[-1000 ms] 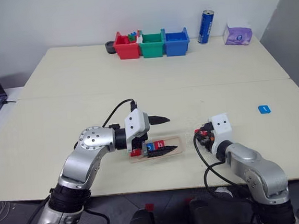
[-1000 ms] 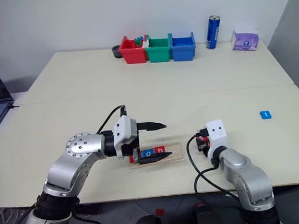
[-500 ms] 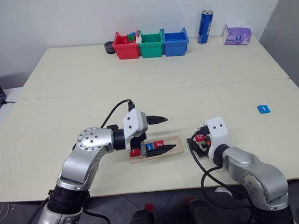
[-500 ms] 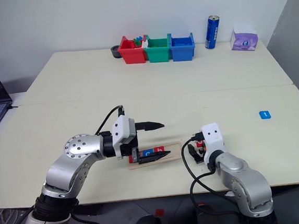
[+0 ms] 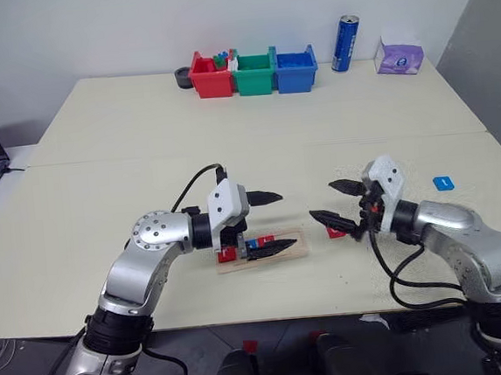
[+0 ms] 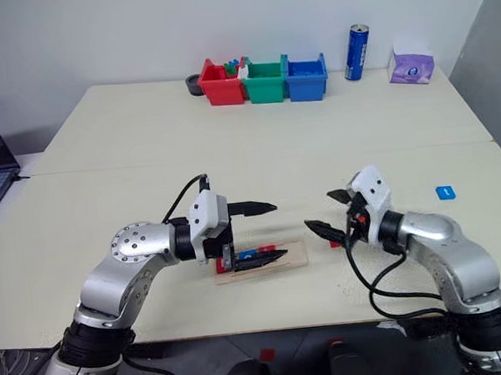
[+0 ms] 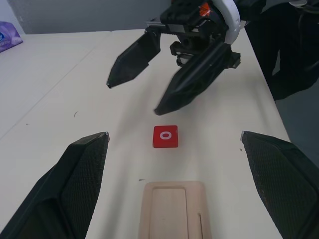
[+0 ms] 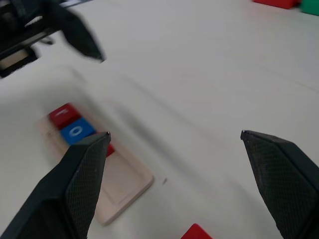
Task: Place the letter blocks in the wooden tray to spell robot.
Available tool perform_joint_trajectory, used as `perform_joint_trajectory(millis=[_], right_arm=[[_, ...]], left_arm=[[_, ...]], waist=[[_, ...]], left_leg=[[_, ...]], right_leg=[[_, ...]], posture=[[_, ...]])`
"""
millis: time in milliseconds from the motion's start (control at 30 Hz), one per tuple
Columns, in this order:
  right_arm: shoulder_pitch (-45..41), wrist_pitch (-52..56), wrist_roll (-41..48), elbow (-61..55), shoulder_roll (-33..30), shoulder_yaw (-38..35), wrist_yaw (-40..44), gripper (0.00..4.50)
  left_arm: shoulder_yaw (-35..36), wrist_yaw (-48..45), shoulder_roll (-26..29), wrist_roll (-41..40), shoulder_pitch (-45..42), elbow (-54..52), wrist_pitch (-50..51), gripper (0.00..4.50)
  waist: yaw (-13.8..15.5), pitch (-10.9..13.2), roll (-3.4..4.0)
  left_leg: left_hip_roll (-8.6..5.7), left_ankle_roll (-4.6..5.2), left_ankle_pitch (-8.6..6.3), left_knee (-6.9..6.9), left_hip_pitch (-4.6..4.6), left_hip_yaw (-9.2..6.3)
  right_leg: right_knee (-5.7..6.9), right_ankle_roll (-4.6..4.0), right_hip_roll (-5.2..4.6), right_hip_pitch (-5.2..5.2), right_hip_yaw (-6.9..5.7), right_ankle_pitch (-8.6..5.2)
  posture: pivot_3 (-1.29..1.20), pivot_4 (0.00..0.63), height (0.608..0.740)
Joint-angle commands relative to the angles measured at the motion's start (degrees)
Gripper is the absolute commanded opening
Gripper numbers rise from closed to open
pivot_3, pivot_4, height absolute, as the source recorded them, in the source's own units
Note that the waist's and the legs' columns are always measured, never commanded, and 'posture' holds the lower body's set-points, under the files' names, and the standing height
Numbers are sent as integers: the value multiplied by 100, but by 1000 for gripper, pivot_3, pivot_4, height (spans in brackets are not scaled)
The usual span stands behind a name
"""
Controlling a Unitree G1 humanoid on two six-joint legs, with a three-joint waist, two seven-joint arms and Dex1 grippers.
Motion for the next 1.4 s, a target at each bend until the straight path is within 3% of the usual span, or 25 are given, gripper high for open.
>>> perform_joint_trajectory(millis=[33, 200, 433, 900, 1200, 1400], right_arm=[[-38, -1177, -254, 732, -194, 277, 904, 4451], [-358, -2236, -672, 1919, -224, 620, 1506, 4451], [-846, -2913, -1015, 3178, -89, 777, 1743, 4451], [-978, -3139, -1106, 3830, -141, 748, 2041, 4451], [-1035, -3061, -1047, 3794, -124, 687, 1991, 1428], [-1177, -2564, -800, 3097, -34, 702, 1996, 1428]], left_arm=[[7, -104, -4, -134, -123, -93, -69, 4500], [17, -176, 14, -140, -130, -111, -49, 4500], [42, -197, 63, -113, -57, -174, -50, 4500], [21, -262, 80, -112, -135, -70, -83, 4500], [32, -308, 29, -62, -162, -18, -219, 4500], [377, -578, 409, -268, 125, -104, -317, 4500]], waist=[[-2, 2, -3], [-18, 4, -5], [0, 4, -5], [3, 4, -5], [3, 4, -5], [-31, 6, -1]], left_leg=[[0, 0, 0, 0, 1, 1], [2, 0, 0, 1, 7, 1], [2, -1, 1, 7, 5, -1], [2, -2, 1, 7, 6, -3], [2, -2, 1, 8, 6, -3], [4, -2, 1, 7, 7, -3]], right_leg=[[0, 0, 0, 0, 0, 0], [8, -1, 1, -1, 4, 1], [11, -2, -2, 0, 5, 1], [13, -3, -5, 1, 8, 2], [13, -4, -6, 1, 7, 2], [14, -4, -6, 1, 9, 2]], posture=[[0, 150, 740], [0, 150, 740], [0, 150, 740], [0, 150, 740], [0, 150, 740], [0, 150, 740]])
